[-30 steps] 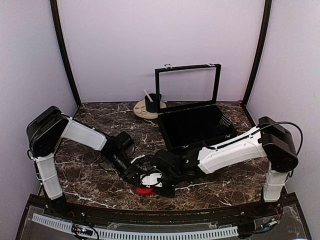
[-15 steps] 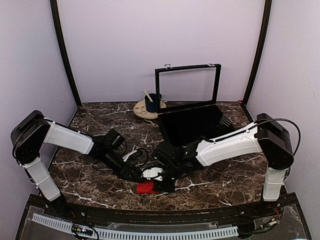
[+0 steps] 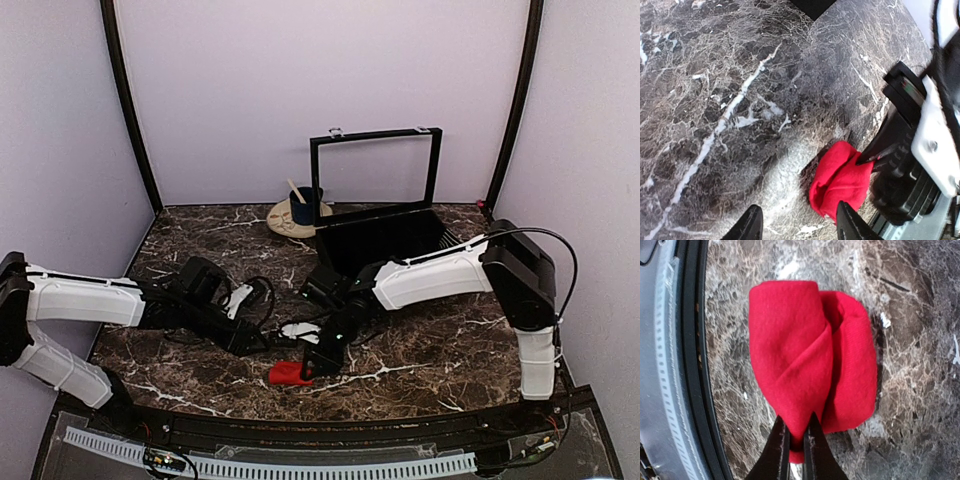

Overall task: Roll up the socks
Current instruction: Roll the sock at the center of the board.

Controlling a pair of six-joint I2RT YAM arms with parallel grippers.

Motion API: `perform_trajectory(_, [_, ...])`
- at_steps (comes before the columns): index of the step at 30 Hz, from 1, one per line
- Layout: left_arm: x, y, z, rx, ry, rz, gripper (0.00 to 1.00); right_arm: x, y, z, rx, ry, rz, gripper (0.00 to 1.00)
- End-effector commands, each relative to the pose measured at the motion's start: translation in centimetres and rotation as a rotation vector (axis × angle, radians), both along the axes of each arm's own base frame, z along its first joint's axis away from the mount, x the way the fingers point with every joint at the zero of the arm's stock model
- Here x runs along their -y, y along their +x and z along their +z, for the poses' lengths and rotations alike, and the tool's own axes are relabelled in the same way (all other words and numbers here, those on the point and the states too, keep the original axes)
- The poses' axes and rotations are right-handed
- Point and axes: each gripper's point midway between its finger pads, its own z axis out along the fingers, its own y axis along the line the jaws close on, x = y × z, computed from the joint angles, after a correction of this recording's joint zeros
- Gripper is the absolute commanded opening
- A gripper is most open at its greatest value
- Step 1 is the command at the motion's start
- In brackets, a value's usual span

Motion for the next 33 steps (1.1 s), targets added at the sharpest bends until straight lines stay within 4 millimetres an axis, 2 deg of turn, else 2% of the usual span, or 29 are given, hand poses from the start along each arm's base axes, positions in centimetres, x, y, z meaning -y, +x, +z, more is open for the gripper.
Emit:
perform_trajectory(1, [-0.4,-0.2,-0.3,0.106,0.076,0.012,0.52,1.2,-1.0,-1.0,-0.161,-0.068,-0.019,0.00])
perform_trajectory(8, [0.4,-1.5,0.1,0.242,0.159,-0.006,0.51,1.5,-0.6,-1.1,-0.287,-0.093,-0.056,0.00])
perform_trajectory(14, [0.6,-2.0,1.8,0.405,0.195,-0.015,0.52,1.6,-0.4,-0.8,-0.406,-0.097,-0.093,0.00])
perform_trajectory(20, [2.2,-3.4,3.2,0.540,0.200,-0.111,0.52,1.7,0.0,-0.4,-0.512,-0.089,-0.123,0.00])
perform_trajectory(26, [4.1,-5.2,3.1,0.621,0.246,-0.232,0.52,1.4,0.3,0.0,-0.559,-0.092,-0.150,0.00])
perform_trajectory(33, [5.9,-6.2,2.4,0.710,0.314,-0.335,0.52,1.3,0.3,0.2,-0.585,-0.098,-0.161,0.00])
